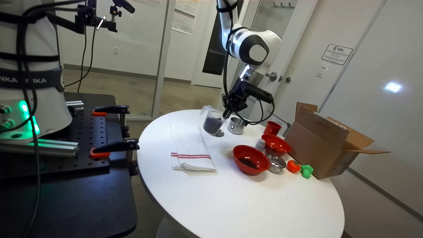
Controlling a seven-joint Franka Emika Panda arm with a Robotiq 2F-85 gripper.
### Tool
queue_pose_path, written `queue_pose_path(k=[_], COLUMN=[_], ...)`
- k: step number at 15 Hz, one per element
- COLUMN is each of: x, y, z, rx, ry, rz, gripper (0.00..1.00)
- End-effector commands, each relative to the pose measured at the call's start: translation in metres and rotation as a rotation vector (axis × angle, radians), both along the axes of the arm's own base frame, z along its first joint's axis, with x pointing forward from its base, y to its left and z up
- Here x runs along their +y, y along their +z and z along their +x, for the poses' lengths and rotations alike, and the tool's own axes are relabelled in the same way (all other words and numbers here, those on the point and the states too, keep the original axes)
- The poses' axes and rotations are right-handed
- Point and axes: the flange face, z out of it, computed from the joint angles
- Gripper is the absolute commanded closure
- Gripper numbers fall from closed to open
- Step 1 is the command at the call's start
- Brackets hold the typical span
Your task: Move the cup slightly down on the table
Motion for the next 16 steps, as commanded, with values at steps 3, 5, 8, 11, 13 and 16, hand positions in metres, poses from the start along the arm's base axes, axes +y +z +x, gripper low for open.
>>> queue_pose_path(k=[3, 5, 8, 11, 13, 16], x=[0.001, 0.002, 0.003, 0.009, 0.012, 0.013], y=[0.013, 0.015, 0.005, 0.002, 0.001, -0.002], z=[-0.002, -0.003, -0.010, -0.012, -0.011, -0.006], rx=[-0.014, -0.016, 0.011, 0.006, 0.000, -0.024], ry=[0.007, 0.009, 0.042, 0.117, 0.146, 0.145], rz=[-0.012, -0.013, -0.027, -0.022, -0.025, -0.056], gripper=[0.98, 1.00, 1.00, 1.00, 1.00, 1.00])
